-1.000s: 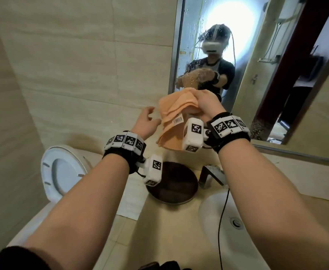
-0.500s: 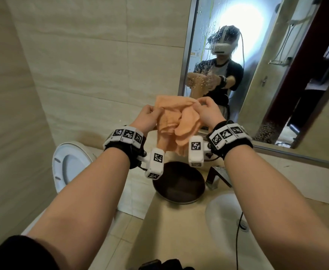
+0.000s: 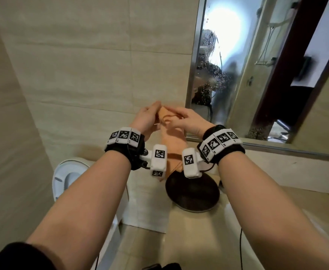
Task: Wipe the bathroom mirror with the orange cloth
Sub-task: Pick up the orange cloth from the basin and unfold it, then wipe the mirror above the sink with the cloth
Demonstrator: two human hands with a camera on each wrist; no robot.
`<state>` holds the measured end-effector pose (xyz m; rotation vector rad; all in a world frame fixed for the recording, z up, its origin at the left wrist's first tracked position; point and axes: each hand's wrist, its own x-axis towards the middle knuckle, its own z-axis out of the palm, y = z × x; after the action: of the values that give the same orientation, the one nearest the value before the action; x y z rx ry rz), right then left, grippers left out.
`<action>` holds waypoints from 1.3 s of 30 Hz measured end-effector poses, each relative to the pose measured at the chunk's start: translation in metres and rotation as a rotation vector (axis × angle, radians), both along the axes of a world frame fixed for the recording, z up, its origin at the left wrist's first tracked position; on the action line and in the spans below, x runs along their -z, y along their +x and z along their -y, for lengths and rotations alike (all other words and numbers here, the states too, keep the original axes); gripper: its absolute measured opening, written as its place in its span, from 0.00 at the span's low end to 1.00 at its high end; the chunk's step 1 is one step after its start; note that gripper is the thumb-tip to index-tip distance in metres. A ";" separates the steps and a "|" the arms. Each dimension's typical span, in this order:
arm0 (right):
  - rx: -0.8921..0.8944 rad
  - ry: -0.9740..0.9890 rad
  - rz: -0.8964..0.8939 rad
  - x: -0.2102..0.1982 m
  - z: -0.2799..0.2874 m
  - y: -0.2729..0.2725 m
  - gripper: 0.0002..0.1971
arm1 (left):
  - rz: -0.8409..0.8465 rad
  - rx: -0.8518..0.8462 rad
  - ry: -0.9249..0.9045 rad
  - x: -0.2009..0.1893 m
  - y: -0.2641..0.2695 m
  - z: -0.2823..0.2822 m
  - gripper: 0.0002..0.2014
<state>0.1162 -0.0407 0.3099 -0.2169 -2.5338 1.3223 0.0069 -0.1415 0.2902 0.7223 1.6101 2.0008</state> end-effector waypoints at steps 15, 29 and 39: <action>0.413 -0.200 -0.308 -0.010 0.003 -0.056 0.08 | -0.075 0.094 -0.255 0.018 -0.060 0.034 0.37; 0.684 -0.011 -0.129 0.018 -0.055 -0.077 0.09 | 0.185 0.399 -0.187 0.007 -0.048 0.021 0.11; 0.629 -0.476 0.270 0.064 -0.074 -0.054 0.40 | 0.580 0.307 0.082 0.023 -0.037 0.006 0.25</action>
<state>0.0622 0.0329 0.2464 -1.2407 -2.0025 1.6488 -0.0302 -0.1476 0.2672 0.3384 1.0186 1.8297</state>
